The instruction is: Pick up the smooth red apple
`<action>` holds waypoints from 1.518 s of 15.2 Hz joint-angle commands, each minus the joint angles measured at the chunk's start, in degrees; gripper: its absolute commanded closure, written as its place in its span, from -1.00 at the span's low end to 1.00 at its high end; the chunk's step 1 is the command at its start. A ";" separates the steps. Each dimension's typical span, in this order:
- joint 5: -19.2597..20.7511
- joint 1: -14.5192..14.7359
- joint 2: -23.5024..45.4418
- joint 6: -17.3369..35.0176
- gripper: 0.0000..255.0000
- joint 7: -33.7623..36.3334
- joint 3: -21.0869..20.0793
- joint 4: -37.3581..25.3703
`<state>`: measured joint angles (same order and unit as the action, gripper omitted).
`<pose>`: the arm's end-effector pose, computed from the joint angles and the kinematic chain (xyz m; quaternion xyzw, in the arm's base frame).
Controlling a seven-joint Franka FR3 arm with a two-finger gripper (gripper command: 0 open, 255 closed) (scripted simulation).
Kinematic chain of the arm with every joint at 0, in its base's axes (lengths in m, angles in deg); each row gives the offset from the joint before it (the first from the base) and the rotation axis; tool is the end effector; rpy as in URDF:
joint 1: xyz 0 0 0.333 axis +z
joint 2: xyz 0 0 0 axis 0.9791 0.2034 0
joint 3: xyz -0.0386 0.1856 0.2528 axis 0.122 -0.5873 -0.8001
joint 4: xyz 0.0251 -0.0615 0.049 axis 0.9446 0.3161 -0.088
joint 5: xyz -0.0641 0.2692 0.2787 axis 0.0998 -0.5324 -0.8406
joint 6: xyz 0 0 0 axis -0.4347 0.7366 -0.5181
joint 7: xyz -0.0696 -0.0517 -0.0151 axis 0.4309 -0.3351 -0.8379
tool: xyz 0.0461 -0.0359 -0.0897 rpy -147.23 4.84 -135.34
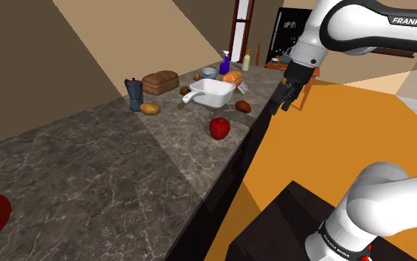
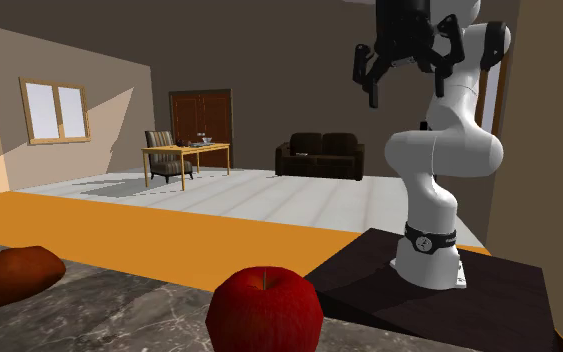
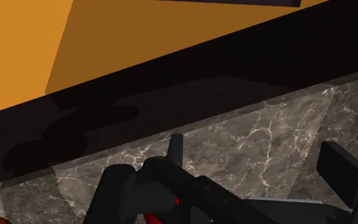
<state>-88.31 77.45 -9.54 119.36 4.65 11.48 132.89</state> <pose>0.3123 -0.0162 0.5933 -0.9958 -0.0118 -0.0611 0.0667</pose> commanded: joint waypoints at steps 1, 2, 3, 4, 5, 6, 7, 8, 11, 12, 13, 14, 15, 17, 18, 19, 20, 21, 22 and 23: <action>0.00 0.00 0.00 0.00 -1.00 0.00 0.00 0.00; -0.43 -0.37 2.41 1.08 -1.00 2.19 -0.91 -0.97; -0.82 -0.78 4.86 2.10 -1.00 4.36 -1.79 -2.03; -1.13 -1.20 7.33 3.04 -1.00 6.51 -2.61 -3.18; -1.38 -1.63 9.82 3.91 -1.00 8.66 -3.39 -4.41; -1.56 -2.06 12.33 4.72 -1.00 10.81 -4.10 -5.73; -1.68 -2.51 14.84 5.44 -1.00 12.95 -4.78 -7.12; -1.74 -2.95 17.37 6.09 -1.00 15.08 -5.39 -8.59; -1.58 -4.23 24.94 7.59 -1.00 21.44 -6.92 -13.40; -1.44 -4.63 27.45 7.93 -1.00 23.54 -7.32 -15.13; -1.25 -4.99 29.97 8.21 -1.00 25.62 -7.64 -16.92; -1.03 -5.35 32.47 8.41 -1.00 27.69 -7.91 -18.77; -0.79 -5.65 34.97 8.53 -1.00 29.74 -8.09 -20.68; -0.27 -6.20 39.93 8.57 -1.00 33.75 -8.29 -24.65; -0.01 -6.42 42.39 8.49 -1.00 35.71 -8.29 -26.72; 0.25 -6.63 44.85 8.34 -1.00 37.63 -8.23 -28.84; 0.48 -6.80 47.29 8.12 -1.00 39.50 -8.11 -31.01; 0.69 -6.95 49.72 7.83 -1.00 41.33 -7.92 -33.23; 0.87 -7.09 52.14 7.49 -1.00 43.12 -7.69 -35.50; 1.02 -7.22 54.56 7.08 -1.00 44.86 -7.41 -37.82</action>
<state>-87.51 70.39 42.11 126.88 47.55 3.81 97.91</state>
